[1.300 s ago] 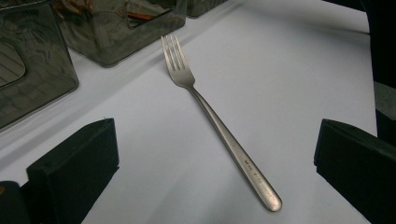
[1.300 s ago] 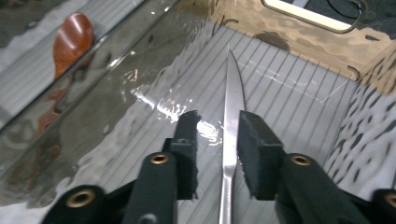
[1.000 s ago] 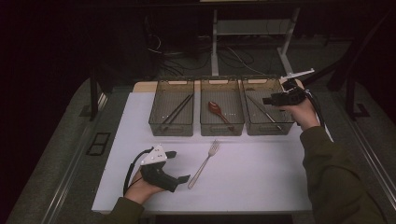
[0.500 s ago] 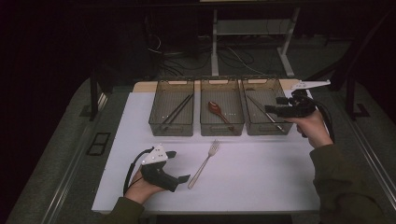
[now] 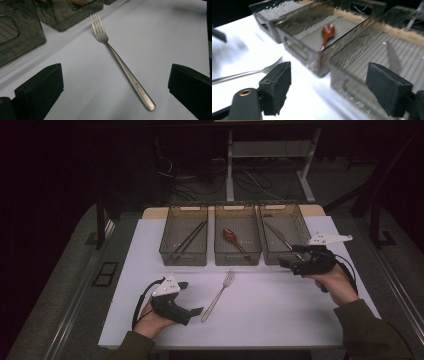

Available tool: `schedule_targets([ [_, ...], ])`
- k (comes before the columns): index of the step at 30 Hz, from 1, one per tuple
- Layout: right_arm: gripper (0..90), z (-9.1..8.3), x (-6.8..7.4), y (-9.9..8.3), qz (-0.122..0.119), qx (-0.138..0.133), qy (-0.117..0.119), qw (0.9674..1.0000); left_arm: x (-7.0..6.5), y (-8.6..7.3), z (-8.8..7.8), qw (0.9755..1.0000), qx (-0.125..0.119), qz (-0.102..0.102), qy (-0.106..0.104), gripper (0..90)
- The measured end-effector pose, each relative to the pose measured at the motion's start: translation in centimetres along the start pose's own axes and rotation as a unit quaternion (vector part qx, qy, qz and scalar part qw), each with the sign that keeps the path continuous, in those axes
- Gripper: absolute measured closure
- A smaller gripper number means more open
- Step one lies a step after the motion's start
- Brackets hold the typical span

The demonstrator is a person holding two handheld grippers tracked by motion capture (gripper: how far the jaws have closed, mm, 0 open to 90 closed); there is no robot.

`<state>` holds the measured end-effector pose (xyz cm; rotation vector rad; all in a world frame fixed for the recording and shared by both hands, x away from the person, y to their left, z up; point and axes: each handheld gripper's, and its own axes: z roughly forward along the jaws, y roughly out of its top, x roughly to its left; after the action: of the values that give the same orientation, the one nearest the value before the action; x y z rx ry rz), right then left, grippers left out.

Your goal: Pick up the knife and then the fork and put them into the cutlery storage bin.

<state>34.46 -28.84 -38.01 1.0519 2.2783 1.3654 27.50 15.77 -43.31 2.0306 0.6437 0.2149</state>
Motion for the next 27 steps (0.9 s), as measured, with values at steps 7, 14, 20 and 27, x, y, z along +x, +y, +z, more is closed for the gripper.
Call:
schedule_targets([
  [7,17.5,-0.3,2.0,-3.2,-0.002,0.005,0.002,1.0000,-0.2,0.2,-0.1,0.9999,-0.001,-0.003,0.011,0.0],
  [14,13.8,-0.9,3.2,-6.0,-0.006,0.015,0.011,0.9998,-0.6,0.7,-0.2,0.9999,0.001,-0.011,0.003,17.9],
  [20,13.8,-1.4,3.5,-7.7,0.005,0.020,0.004,0.9998,-1.5,1.2,0.8,0.9996,0.022,-0.010,-0.014,57.3],
  [27,13.8,-1.6,3.6,-8.1,0.006,0.022,0.005,0.9997,-2.7,1.0,3.1,0.9972,0.064,-0.018,-0.035,88.7],
])
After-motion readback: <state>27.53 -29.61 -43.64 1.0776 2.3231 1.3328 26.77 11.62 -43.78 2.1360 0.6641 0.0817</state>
